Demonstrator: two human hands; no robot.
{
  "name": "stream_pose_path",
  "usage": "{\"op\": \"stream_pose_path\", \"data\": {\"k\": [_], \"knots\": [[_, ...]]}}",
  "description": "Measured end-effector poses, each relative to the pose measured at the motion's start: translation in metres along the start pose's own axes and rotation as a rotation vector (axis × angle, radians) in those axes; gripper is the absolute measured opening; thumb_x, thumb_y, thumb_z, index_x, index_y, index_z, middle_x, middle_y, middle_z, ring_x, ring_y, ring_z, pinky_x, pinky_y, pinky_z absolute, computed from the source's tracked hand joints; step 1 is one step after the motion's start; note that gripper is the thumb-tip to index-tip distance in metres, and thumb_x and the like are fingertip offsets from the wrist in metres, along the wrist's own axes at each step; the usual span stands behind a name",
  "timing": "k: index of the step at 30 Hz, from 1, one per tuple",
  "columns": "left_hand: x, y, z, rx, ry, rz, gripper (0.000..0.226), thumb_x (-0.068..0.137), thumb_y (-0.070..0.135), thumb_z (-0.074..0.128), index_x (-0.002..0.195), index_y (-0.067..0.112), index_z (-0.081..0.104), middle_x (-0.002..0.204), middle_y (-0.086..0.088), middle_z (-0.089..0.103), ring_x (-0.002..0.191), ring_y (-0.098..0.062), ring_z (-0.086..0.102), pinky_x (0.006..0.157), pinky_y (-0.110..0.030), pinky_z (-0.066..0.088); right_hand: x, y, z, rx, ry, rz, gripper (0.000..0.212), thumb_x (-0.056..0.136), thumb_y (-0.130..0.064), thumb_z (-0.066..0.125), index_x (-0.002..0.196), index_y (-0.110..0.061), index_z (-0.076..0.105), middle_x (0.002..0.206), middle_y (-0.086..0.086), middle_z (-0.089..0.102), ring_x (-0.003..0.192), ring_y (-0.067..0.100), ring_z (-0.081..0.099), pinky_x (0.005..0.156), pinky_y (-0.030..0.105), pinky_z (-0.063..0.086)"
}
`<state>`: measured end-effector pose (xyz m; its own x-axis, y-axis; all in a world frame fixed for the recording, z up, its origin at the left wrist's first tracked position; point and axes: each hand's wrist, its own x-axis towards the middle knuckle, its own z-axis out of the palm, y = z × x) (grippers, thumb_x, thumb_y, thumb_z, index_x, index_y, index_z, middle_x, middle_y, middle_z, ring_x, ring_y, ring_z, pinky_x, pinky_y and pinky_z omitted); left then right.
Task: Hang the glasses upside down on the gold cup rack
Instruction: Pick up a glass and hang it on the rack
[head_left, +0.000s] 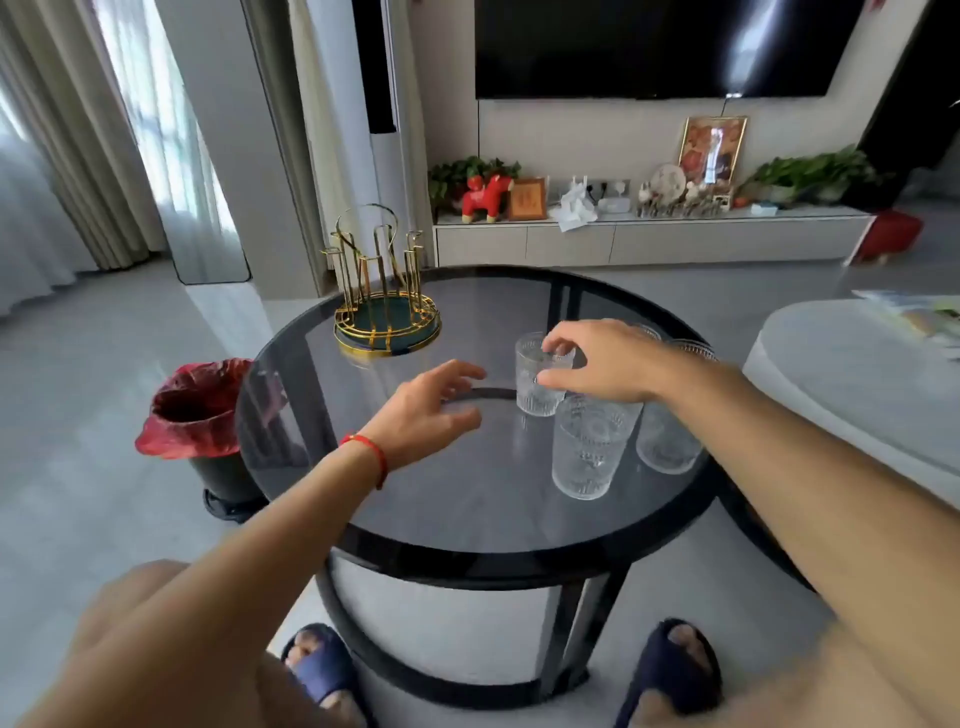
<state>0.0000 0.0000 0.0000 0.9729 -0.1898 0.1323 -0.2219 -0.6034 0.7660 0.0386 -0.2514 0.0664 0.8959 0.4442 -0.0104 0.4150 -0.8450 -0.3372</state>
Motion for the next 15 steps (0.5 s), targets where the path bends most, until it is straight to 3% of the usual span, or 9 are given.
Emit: {"op": "stream_pose_path", "data": {"k": [3, 5, 8, 11, 13, 15], "knots": [[-0.011, -0.007, 0.006, 0.039, -0.033, 0.026, 0.047, 0.085, 0.029, 0.068, 0.131, 0.033, 0.055, 0.126, 0.001, 0.062, 0.117, -0.017, 0.057, 0.099, -0.041, 0.052, -0.011, -0.004, 0.008, -0.47, -0.213, -0.198, 0.096, 0.067, -0.079, 0.062, 0.152, -0.039, 0.041, 0.15, -0.01, 0.048, 0.142, 0.02, 0.039, 0.117, 0.047, 0.028], [-0.012, -0.009, 0.016, 0.068, -0.071, 0.053, 0.045, 0.086, 0.024, 0.068, 0.13, 0.029, 0.058, 0.127, 0.003, 0.062, 0.116, -0.015, 0.057, 0.098, -0.043, 0.054, -0.016, 0.0, 0.017, -0.65, -0.362, -0.219, 0.105, 0.068, -0.066, 0.075, 0.158, -0.039, 0.028, 0.153, -0.009, 0.04, 0.142, 0.022, 0.036, 0.12, 0.049, 0.018], [-0.004, -0.01, 0.025, 0.081, -0.069, 0.113, 0.036, 0.085, 0.014, 0.064, 0.118, 0.026, 0.069, 0.124, 0.006, 0.066, 0.116, -0.012, 0.059, 0.095, -0.042, 0.055, -0.008, 0.008, 0.017, -0.584, -0.396, -0.221, 0.093, 0.071, -0.041, 0.088, 0.149, -0.043, 0.036, 0.141, -0.008, 0.046, 0.127, 0.023, 0.05, 0.106, 0.04, 0.038], [0.001, -0.012, 0.027, 0.025, -0.093, 0.097, 0.031, 0.086, 0.012, 0.063, 0.111, 0.026, 0.074, 0.12, 0.007, 0.069, 0.114, -0.009, 0.061, 0.098, -0.042, 0.054, -0.002, 0.01, 0.01, -0.453, -0.381, -0.226, 0.08, 0.064, -0.046, 0.089, 0.132, -0.047, 0.047, 0.121, -0.013, 0.051, 0.111, 0.018, 0.056, 0.091, 0.041, 0.052], [0.005, -0.015, 0.024, -0.185, -0.126, 0.035, 0.025, 0.091, 0.018, 0.065, 0.115, 0.022, 0.072, 0.116, 0.001, 0.072, 0.108, -0.015, 0.067, 0.098, -0.046, 0.054, 0.002, 0.01, 0.008, -0.334, -0.28, -0.216, 0.076, 0.06, -0.056, 0.085, 0.126, -0.05, 0.049, 0.116, -0.016, 0.053, 0.108, 0.013, 0.055, 0.091, 0.039, 0.052], [0.008, -0.013, 0.016, -0.535, -0.229, -0.119, 0.035, 0.093, 0.036, 0.065, 0.124, 0.02, 0.066, 0.118, -0.011, 0.072, 0.108, -0.027, 0.069, 0.093, -0.051, 0.057, 0.004, 0.003, 0.006, -0.143, -0.131, -0.189, 0.075, 0.057, -0.062, 0.085, 0.123, -0.05, 0.051, 0.118, -0.018, 0.056, 0.107, 0.003, 0.057, 0.086, 0.029, 0.05]]}}
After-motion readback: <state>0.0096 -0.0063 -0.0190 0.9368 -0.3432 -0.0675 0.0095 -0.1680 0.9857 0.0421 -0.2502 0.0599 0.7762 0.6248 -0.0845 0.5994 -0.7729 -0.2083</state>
